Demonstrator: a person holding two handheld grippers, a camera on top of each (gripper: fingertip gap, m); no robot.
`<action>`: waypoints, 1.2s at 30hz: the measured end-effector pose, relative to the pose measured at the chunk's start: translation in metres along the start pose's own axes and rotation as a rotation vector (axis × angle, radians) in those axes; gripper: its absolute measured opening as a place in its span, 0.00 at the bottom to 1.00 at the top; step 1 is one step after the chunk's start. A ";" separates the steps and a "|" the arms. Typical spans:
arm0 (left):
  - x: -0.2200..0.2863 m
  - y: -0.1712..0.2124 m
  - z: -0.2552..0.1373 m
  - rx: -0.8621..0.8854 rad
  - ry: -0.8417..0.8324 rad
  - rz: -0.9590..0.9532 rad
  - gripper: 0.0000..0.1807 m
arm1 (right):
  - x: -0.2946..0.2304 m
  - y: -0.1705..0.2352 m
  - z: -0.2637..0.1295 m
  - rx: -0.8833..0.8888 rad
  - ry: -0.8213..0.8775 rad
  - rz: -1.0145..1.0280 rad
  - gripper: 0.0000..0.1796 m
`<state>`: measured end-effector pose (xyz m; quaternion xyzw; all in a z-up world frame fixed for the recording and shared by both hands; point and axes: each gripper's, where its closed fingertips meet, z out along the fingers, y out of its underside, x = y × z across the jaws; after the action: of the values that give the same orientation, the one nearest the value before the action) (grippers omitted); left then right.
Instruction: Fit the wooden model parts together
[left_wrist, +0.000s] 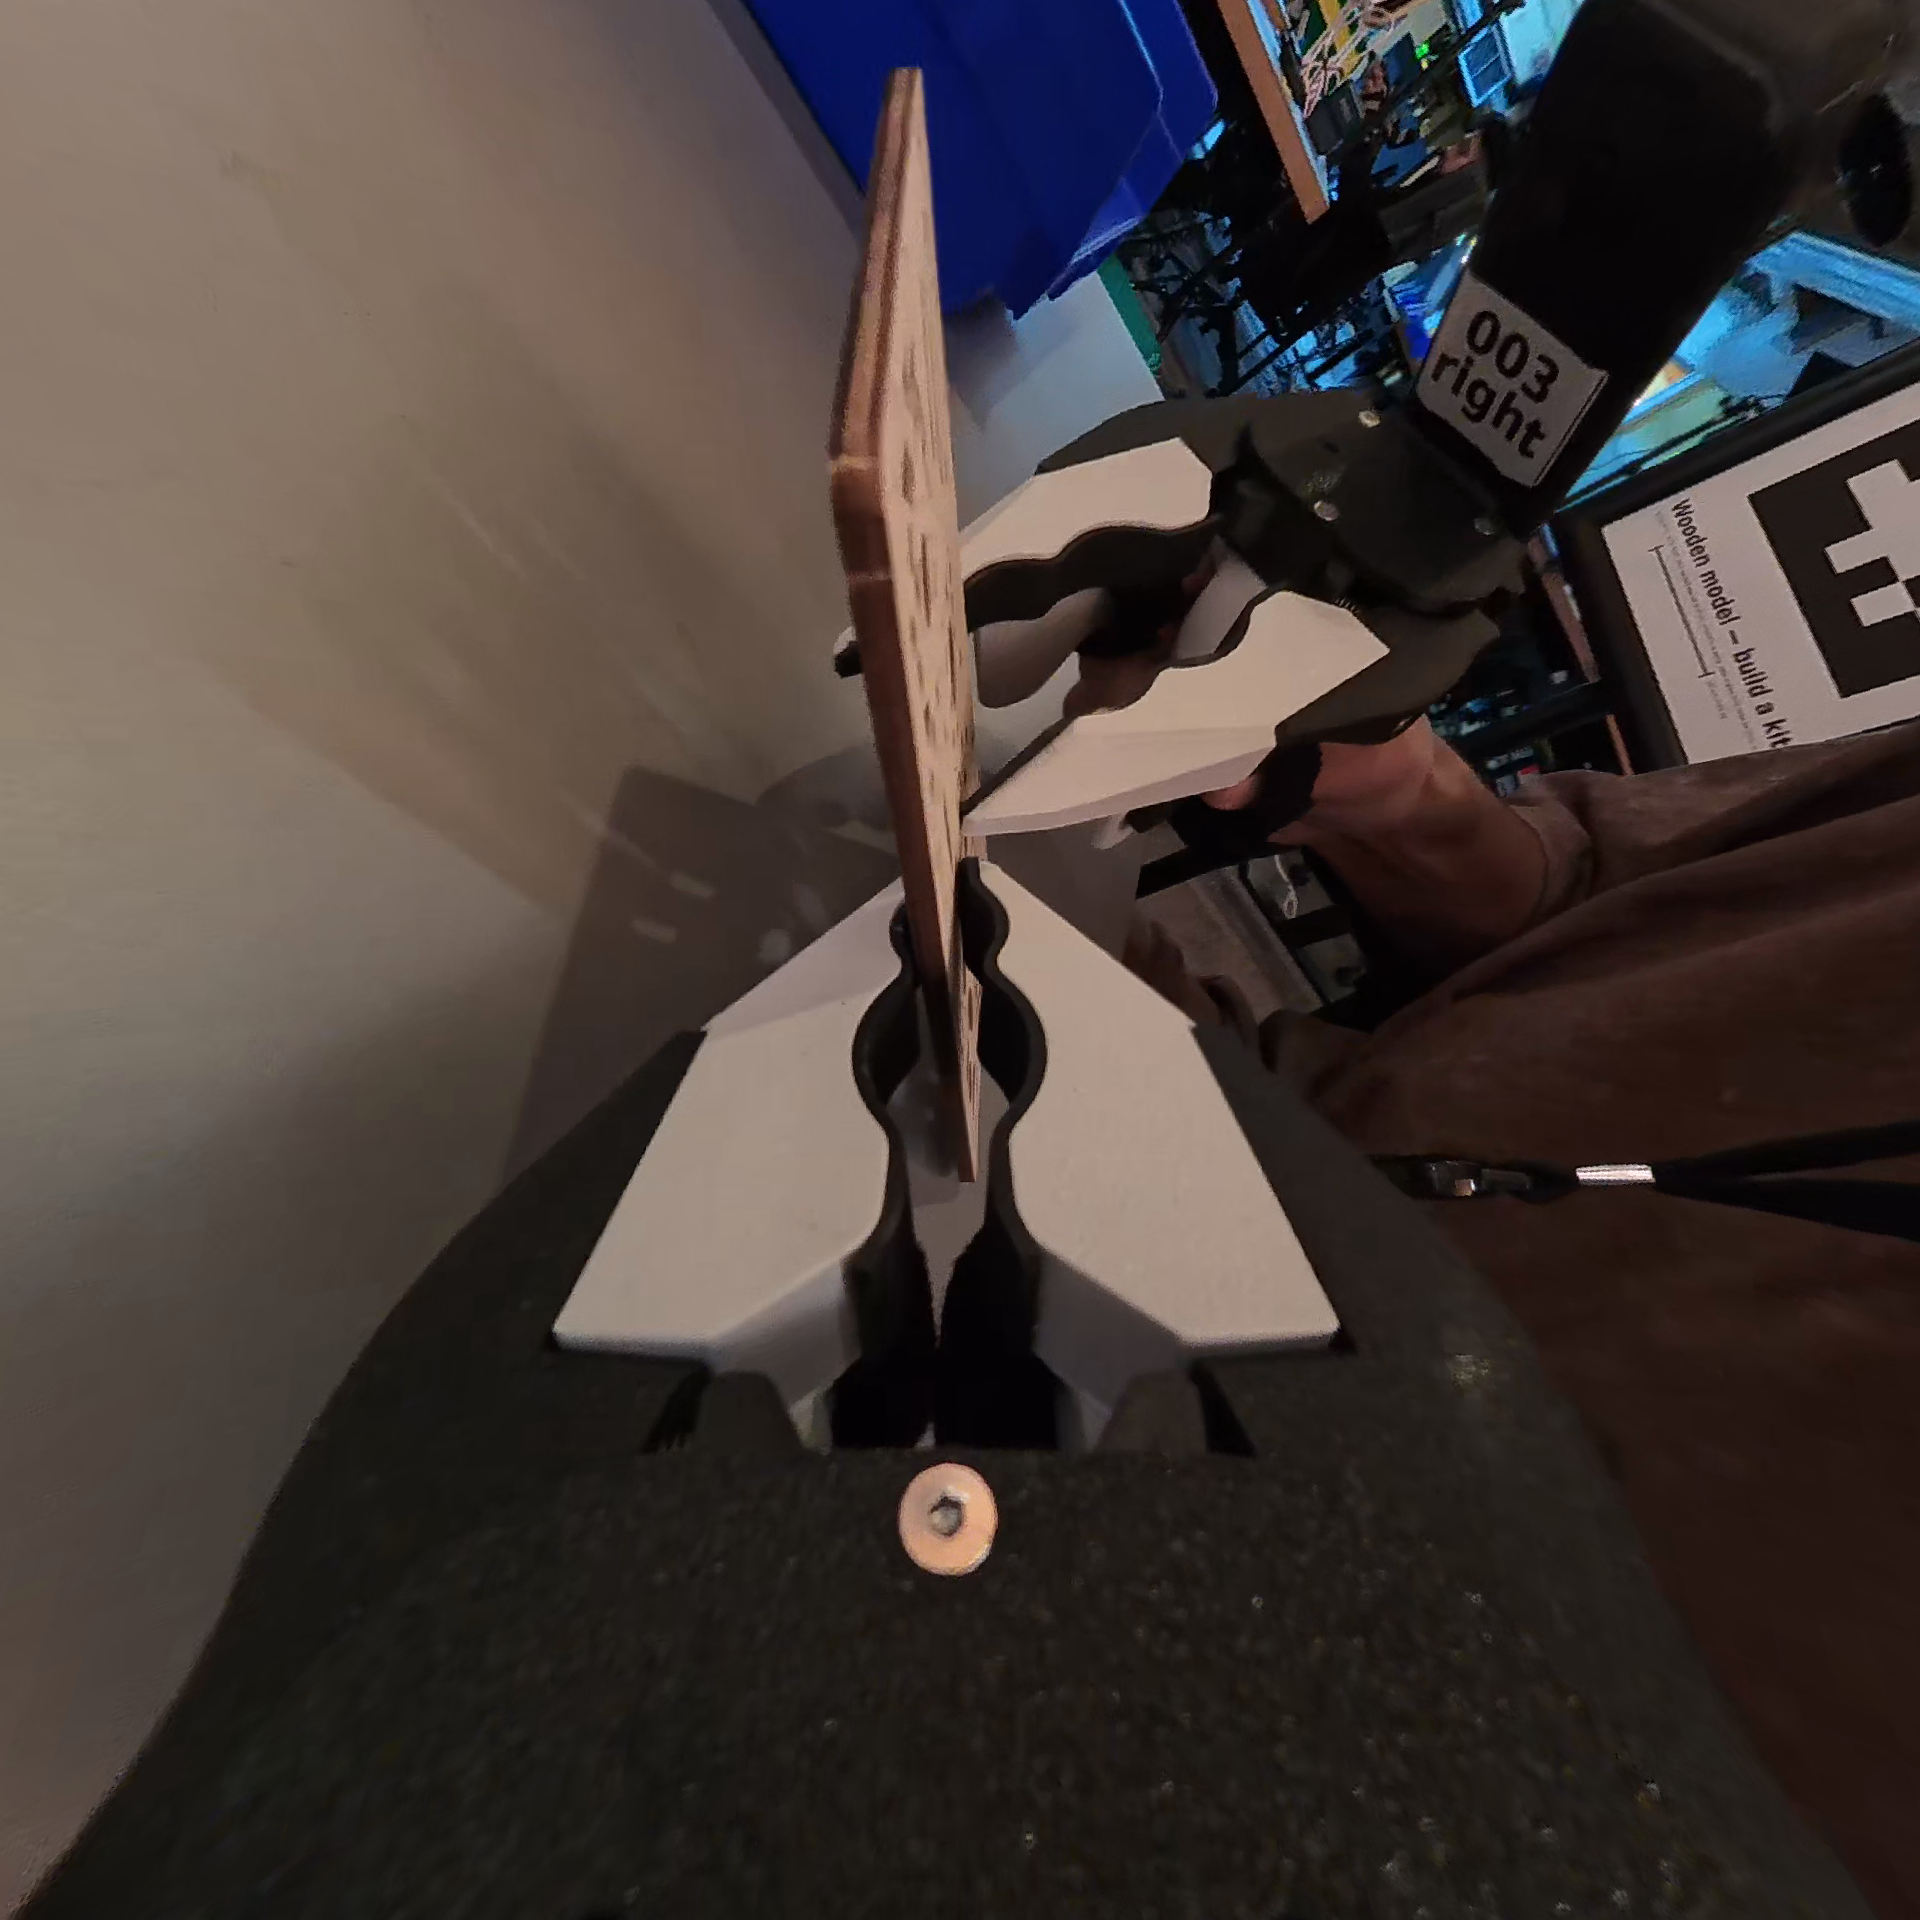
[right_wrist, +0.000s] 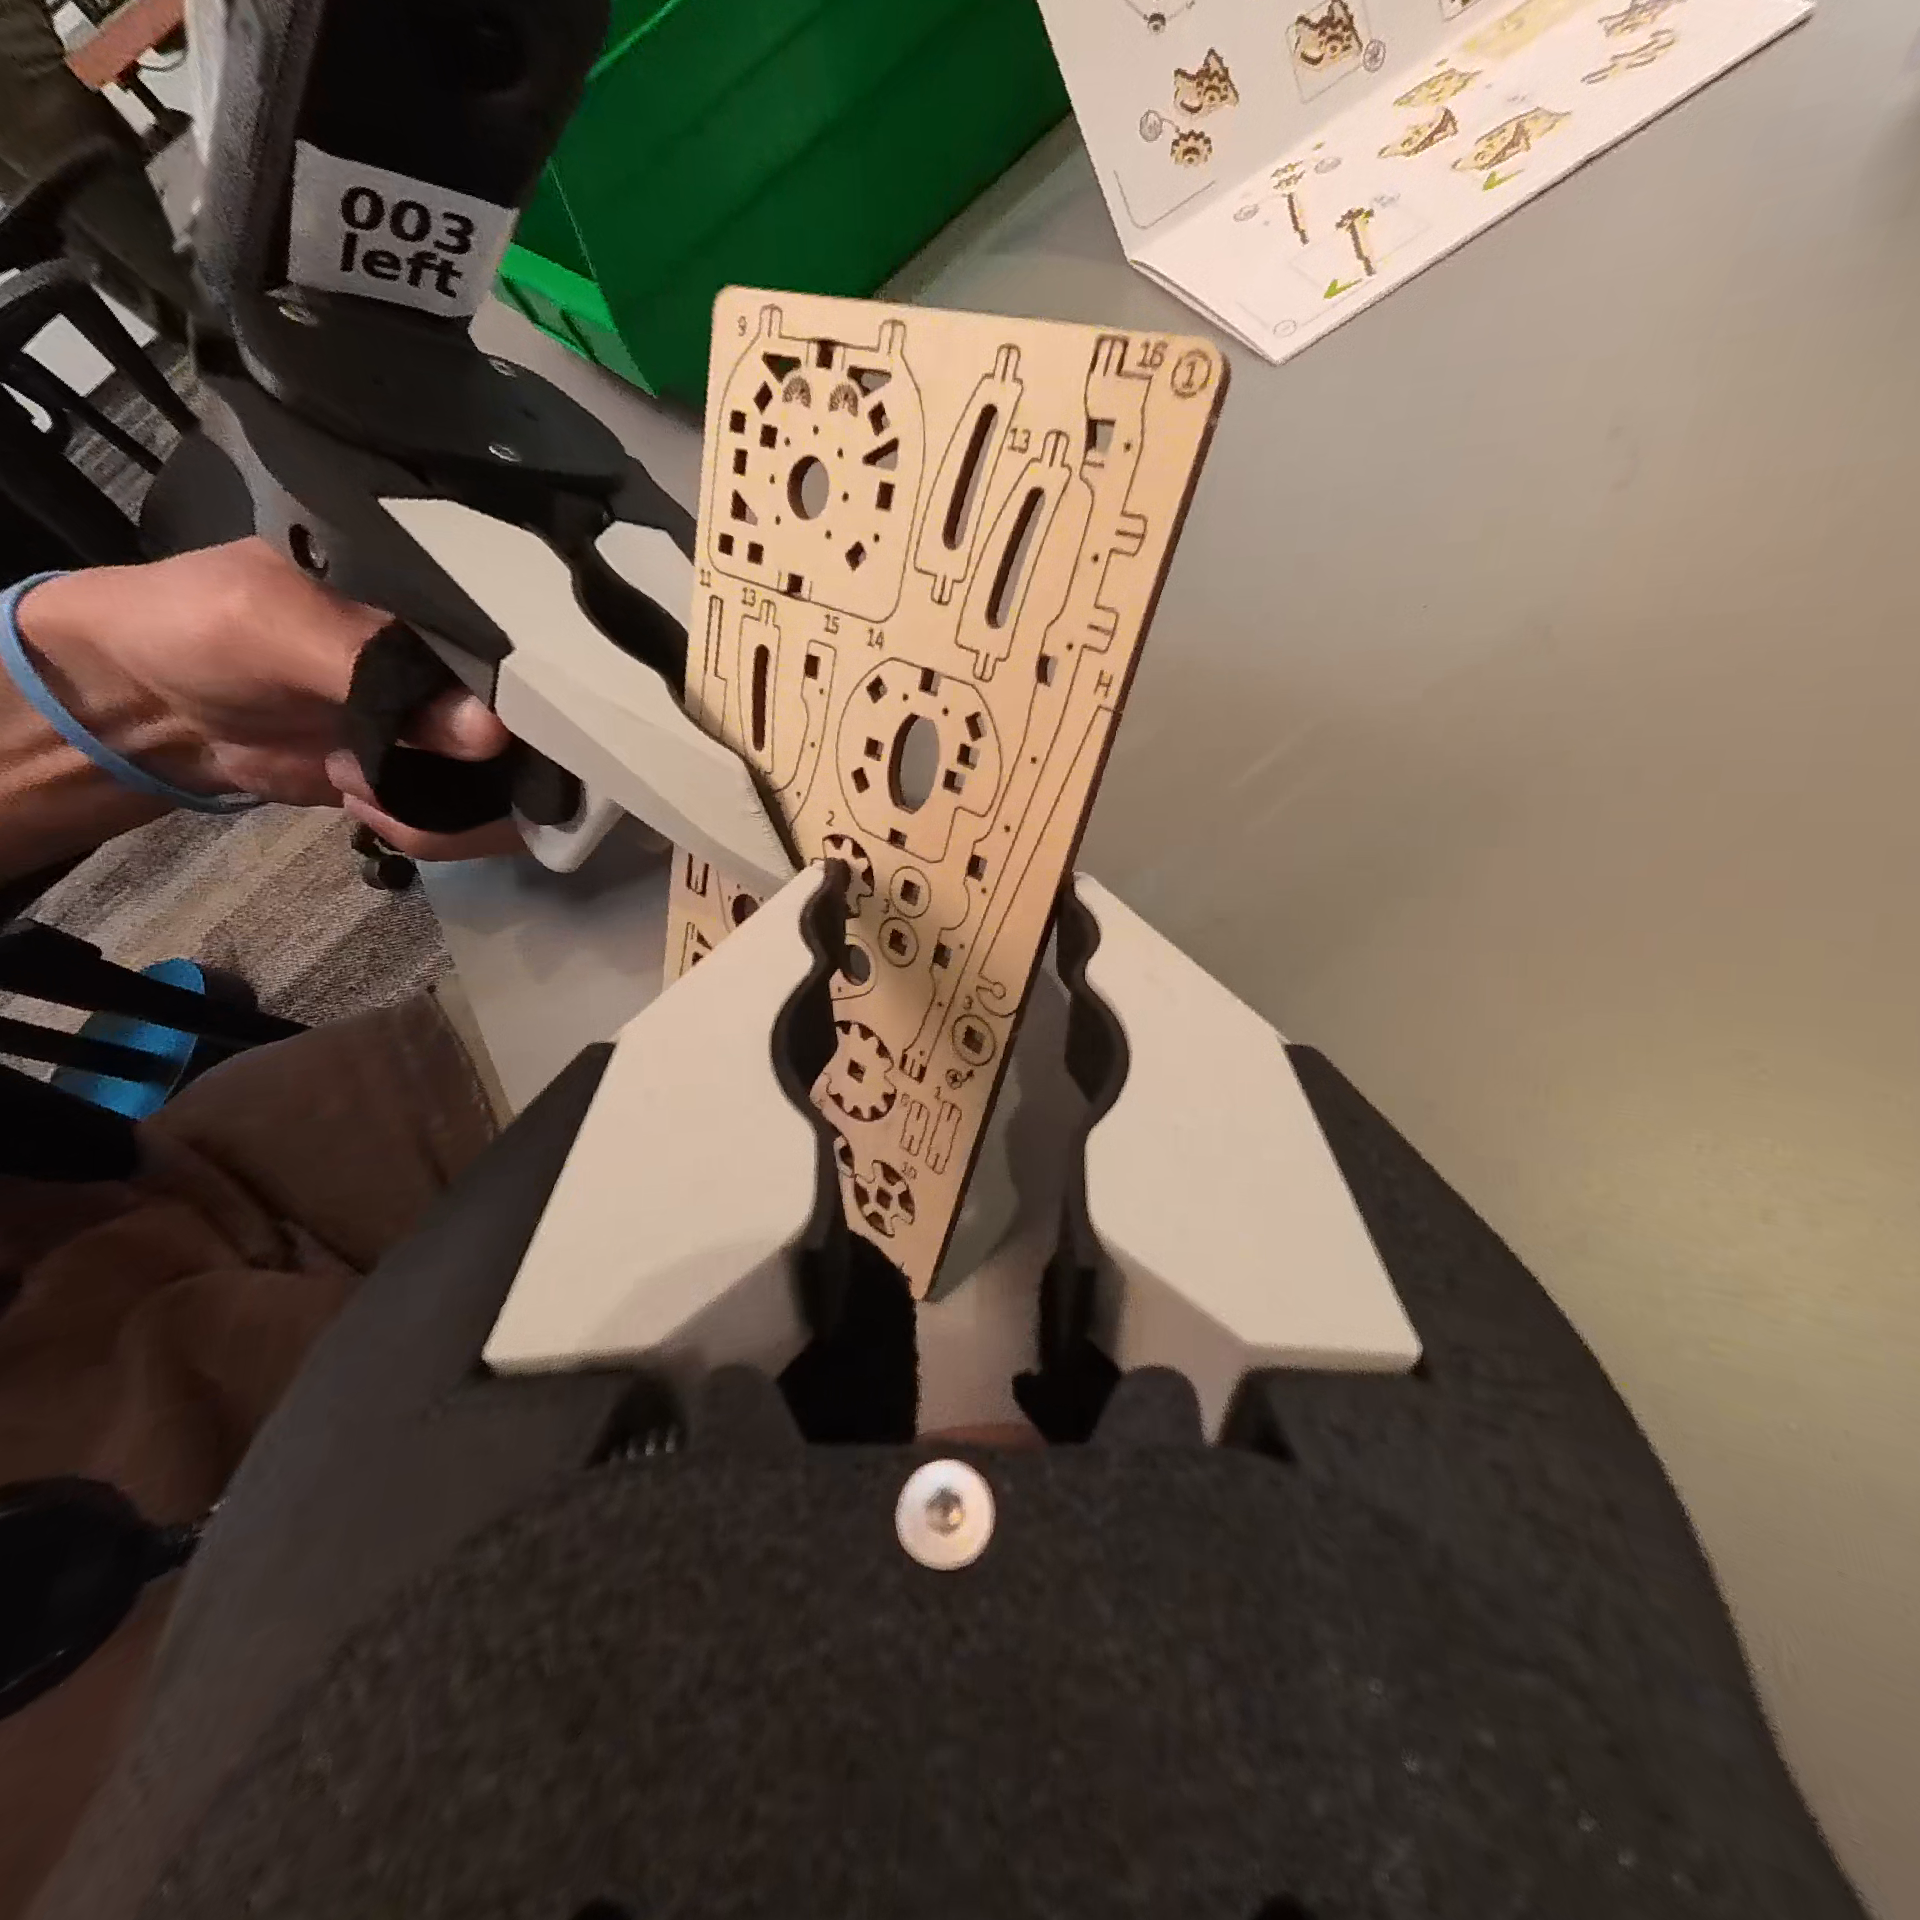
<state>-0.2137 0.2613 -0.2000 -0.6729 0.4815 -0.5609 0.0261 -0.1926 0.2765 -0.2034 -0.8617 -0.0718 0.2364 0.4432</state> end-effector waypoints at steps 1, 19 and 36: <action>0.000 0.000 0.000 0.001 -0.007 0.003 0.01 | 0.000 0.000 0.000 0.000 0.002 -0.004 0.22; -0.005 0.001 0.000 0.011 -0.042 0.005 0.01 | 0.003 0.002 0.003 -0.011 0.059 -0.036 0.22; 0.003 -0.003 0.003 0.010 0.103 -0.083 0.01 | 0.001 0.002 -0.004 0.021 -0.199 0.280 0.16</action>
<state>-0.2100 0.2591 -0.1972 -0.6623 0.4512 -0.5979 -0.0184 -0.1903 0.2723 -0.2034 -0.8310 0.0078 0.3804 0.4058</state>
